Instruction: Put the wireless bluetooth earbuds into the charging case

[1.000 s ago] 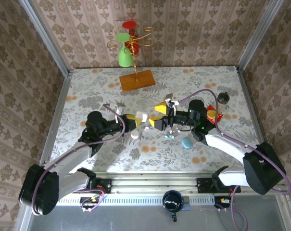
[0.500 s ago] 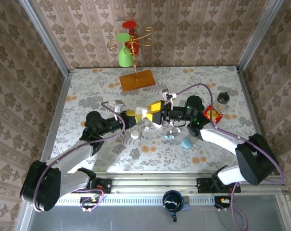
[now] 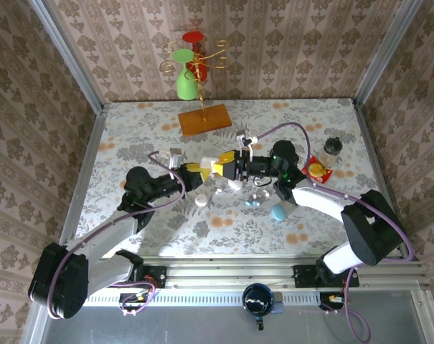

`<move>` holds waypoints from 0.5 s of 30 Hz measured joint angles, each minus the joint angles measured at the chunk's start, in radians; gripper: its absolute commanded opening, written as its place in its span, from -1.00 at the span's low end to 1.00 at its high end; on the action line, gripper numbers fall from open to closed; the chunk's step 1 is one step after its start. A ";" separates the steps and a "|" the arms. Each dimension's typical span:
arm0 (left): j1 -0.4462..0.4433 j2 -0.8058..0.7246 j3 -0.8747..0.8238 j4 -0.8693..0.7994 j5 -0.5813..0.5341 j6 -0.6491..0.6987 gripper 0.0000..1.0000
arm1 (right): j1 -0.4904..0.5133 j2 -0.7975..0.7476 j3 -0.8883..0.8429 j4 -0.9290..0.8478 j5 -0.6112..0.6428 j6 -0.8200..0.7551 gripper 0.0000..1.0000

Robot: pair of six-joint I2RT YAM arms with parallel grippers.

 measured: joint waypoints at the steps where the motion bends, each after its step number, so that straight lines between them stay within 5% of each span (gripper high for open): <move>1: 0.000 0.003 0.000 0.009 0.002 0.000 -1.00 | 0.000 0.002 0.000 0.005 0.000 0.000 -0.15; 9: 0.003 0.023 0.000 0.055 0.018 0.000 -0.90 | -0.004 0.024 0.010 0.048 -0.026 -0.003 -0.70; 15: 0.004 0.018 0.000 0.022 0.018 0.077 0.21 | 0.000 0.005 0.010 0.005 -0.003 -0.090 -0.76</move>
